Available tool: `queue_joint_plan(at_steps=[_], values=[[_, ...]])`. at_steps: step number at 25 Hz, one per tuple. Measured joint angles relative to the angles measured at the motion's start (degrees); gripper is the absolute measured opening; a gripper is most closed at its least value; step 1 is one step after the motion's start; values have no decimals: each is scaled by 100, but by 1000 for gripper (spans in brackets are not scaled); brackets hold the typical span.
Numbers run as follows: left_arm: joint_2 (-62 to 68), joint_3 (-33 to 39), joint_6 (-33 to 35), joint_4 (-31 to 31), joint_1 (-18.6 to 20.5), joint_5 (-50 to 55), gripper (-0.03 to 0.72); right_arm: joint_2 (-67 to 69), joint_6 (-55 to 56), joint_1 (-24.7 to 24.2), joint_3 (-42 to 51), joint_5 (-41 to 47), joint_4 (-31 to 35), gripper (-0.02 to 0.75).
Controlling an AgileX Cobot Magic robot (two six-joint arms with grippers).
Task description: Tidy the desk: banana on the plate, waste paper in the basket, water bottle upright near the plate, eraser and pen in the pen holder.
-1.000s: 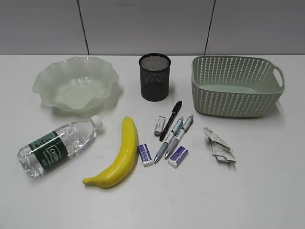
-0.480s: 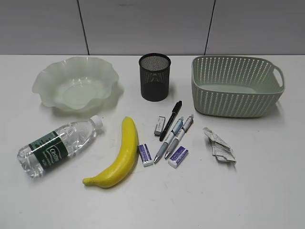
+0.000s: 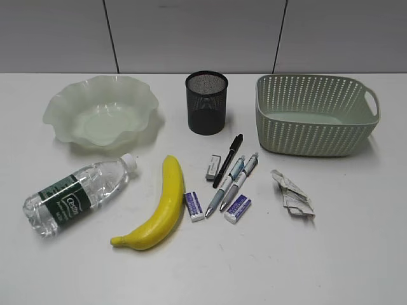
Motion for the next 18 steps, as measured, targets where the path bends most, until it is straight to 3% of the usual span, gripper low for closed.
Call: queue_joint_plan(at_steps=[10,15,18], values=[[70,-20,0,-150,0,-52,237,0,0,0,0,0,0,480],[934,-143,107,-871,0,-867,237,0,0,0,0,0,0,480],[1859,-203,665,-1666,0,-1559,237,0,0,0,0,0,0,480]])
